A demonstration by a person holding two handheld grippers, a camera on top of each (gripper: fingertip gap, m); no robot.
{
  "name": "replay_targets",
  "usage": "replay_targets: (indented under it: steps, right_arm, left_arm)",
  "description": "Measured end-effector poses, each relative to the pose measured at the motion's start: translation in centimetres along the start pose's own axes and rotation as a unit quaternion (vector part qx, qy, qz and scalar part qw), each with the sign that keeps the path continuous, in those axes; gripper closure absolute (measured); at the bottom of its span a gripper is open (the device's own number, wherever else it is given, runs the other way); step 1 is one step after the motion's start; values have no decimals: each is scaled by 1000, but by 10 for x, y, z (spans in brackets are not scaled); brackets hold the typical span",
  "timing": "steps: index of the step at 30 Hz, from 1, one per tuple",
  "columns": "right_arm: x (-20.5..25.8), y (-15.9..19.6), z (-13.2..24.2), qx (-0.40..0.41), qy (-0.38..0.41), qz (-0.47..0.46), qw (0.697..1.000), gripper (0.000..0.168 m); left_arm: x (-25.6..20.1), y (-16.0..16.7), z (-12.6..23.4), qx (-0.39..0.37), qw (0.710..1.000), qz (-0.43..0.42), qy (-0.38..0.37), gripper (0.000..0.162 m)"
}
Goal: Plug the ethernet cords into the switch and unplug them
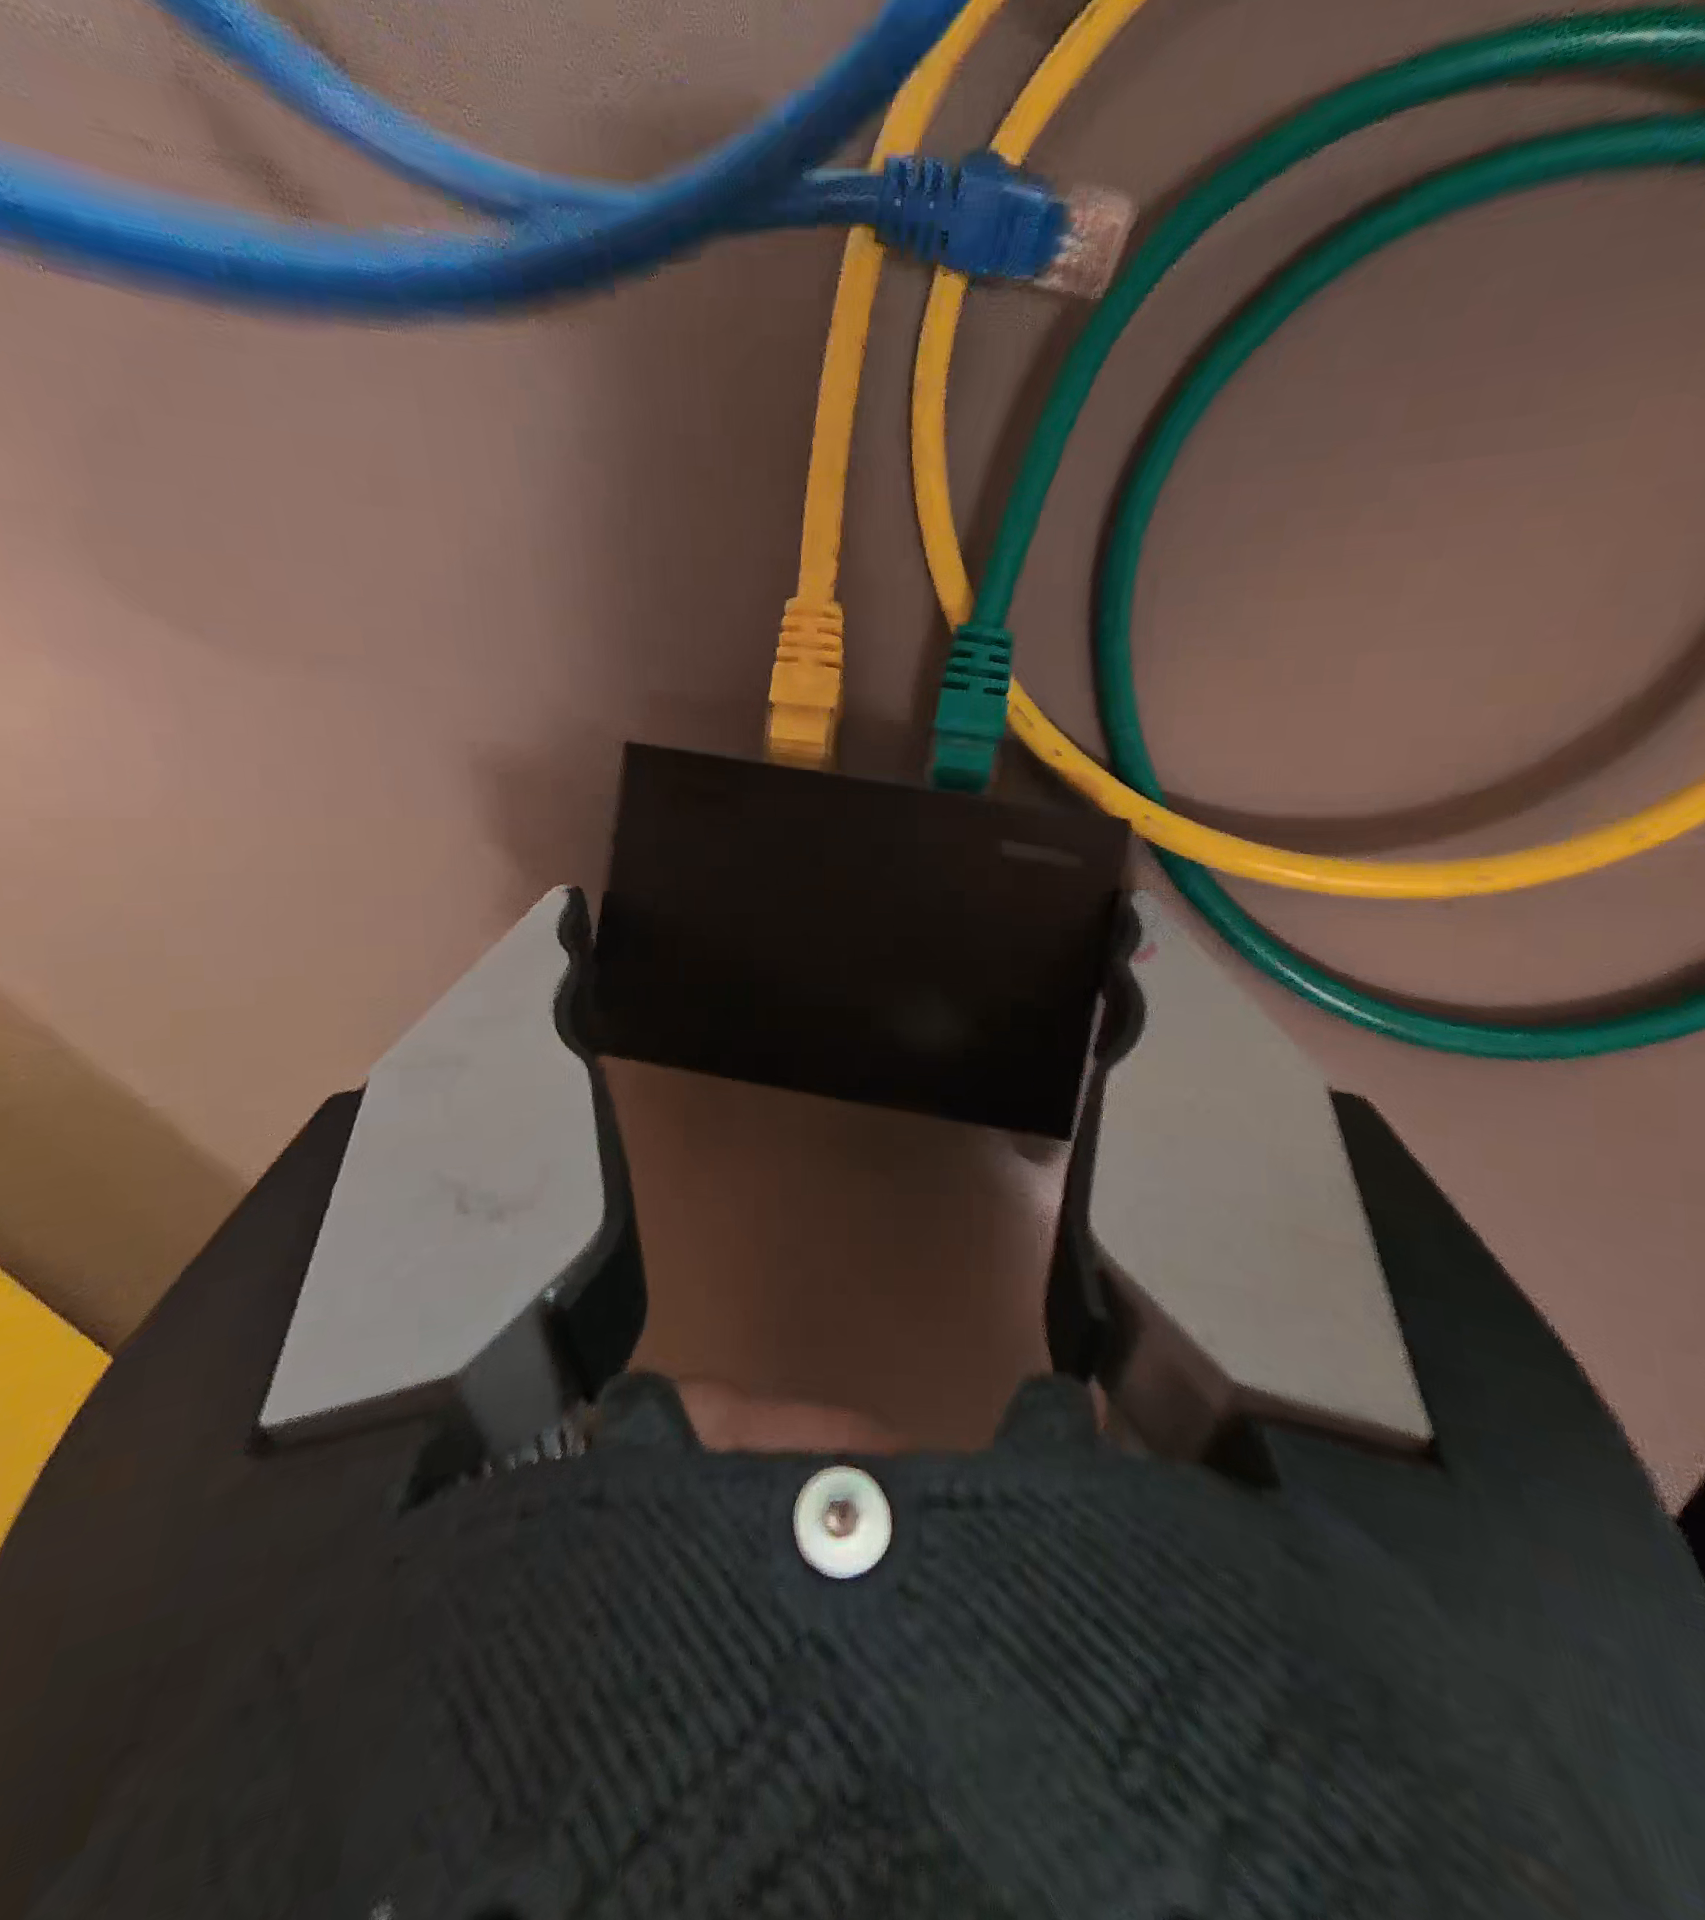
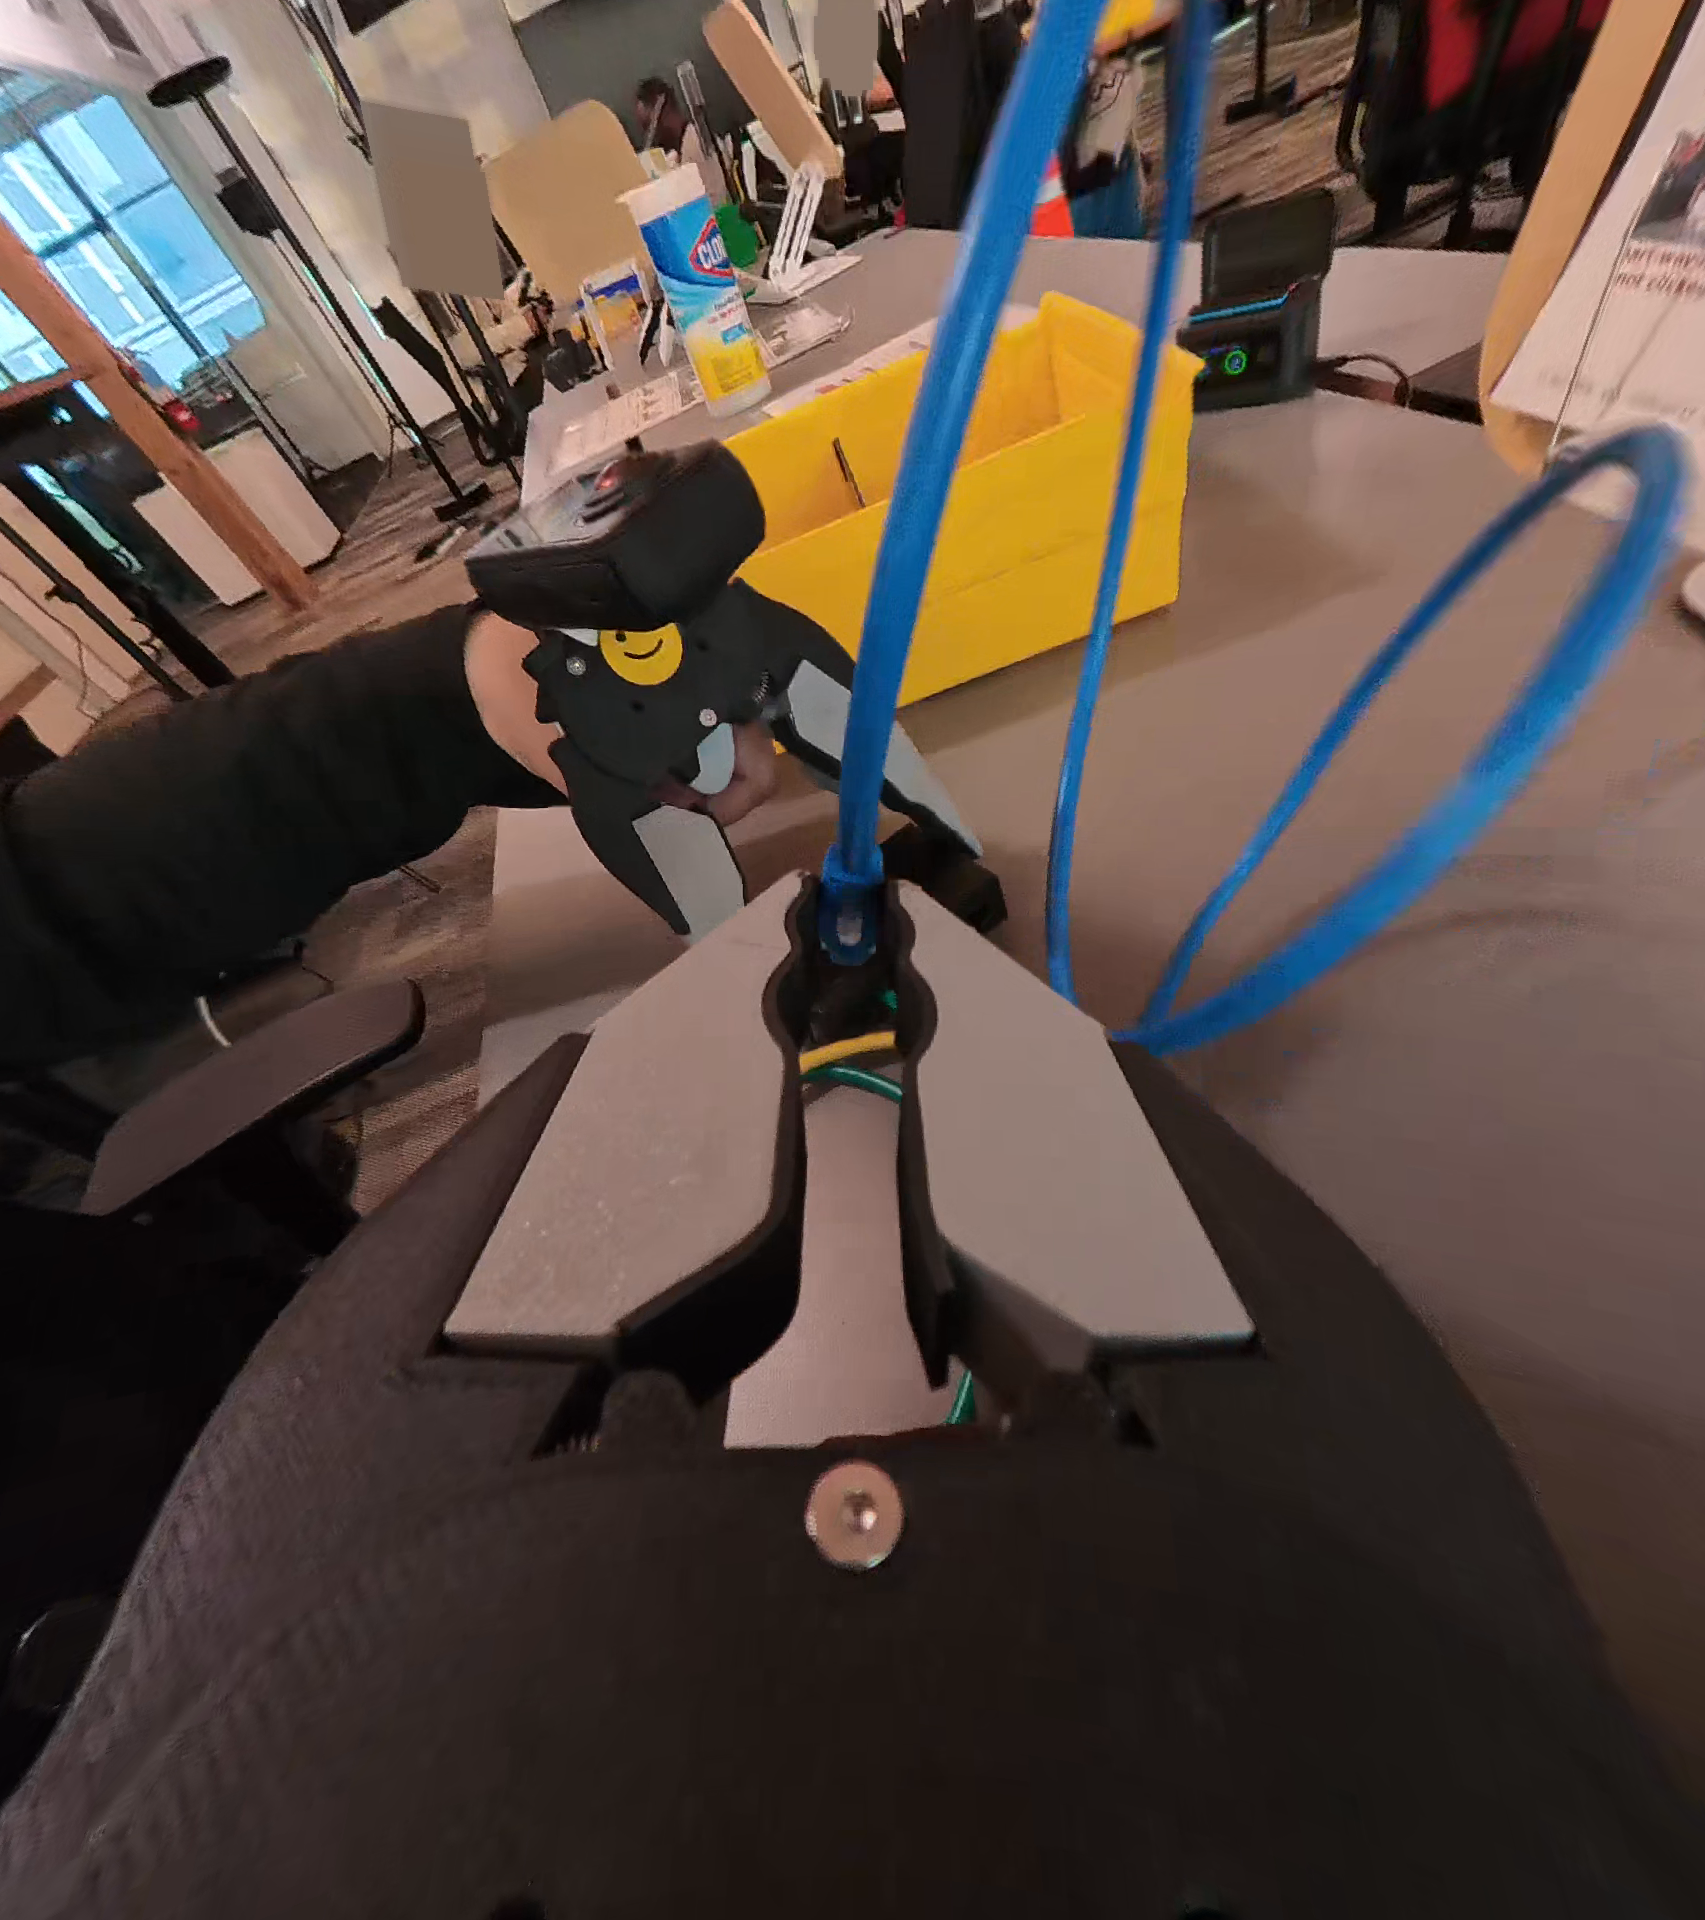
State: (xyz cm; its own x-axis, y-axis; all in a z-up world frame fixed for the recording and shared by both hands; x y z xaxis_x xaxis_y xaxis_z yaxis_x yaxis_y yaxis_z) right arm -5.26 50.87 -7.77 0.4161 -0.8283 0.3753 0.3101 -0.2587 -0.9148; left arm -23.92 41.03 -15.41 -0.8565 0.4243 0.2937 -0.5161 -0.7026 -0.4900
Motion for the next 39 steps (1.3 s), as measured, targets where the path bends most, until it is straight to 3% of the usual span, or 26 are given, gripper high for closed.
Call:
replay_targets:
  steps: [4, 8, 13, 16, 18, 21, 24, 27, 30, 34, 39]
  right_arm:
    - [-4, 0, 6, -20, -13, -20, 1000, 160]
    - [-13, 4, 18, 4, 61, -33, 998, 160]
    - [-37, 17, 31, 81, 259, -43, 962, 159]
    - [-37, 19, 27, 122, 304, -24, 944, 168]
    - [-33, 20, 22, 139, 296, -21, 945, 159]
    - [-25, 13, 19, 112, 256, -23, 960, 145]
    - [-4, 0, 8, 50, 139, 10, 989, 134]
    - [18, -9, -12, -5, 17, 50, 999, 119]
    - [28, -6, -43, -10, -49, 81, 995, 108]
    - [14, 6, -77, 88, 9, 128, 988, 110]
    - [17, 7, -96, 195, 28, 217, 956, 115]
  left_arm:
    - [-5, -3, 6, -11, 998, -39, -37, 66]
    - [-22, -6, 22, -21, 978, -138, -158, 66]
    - [-37, -2, 33, -26, 905, -278, -321, 67]
    - [-41, 3, 31, -75, 848, -326, -410, 66]
    - [-42, 10, 26, -97, 802, -359, -468, 67]
    - [-43, 23, 15, -128, 763, -366, -517, 67]
    - [-49, 30, 15, -192, 717, -359, -565, 67]
    - [-52, 30, 18, -223, 687, -361, -589, 66]
    - [-57, 25, 21, -245, 674, -360, -596, 67]
    - [-64, 24, 28, -273, 648, -370, -607, 67]
    - [-68, 24, 25, -276, 648, -382, -598, 67]
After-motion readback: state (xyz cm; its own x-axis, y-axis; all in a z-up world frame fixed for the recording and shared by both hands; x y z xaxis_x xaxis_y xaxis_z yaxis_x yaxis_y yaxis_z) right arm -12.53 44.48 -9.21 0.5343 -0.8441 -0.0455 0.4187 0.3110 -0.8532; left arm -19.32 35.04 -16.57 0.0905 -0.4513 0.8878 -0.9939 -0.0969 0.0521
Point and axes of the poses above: each gripper's, where its closed fingertips meet, z back along the fingers, y out of its underside, x = y × z across the jaws, the point moved 9 cm from there along z, back along the fingers, and after that the axes turned 15 degrees about -y, right-handed, at the moved point
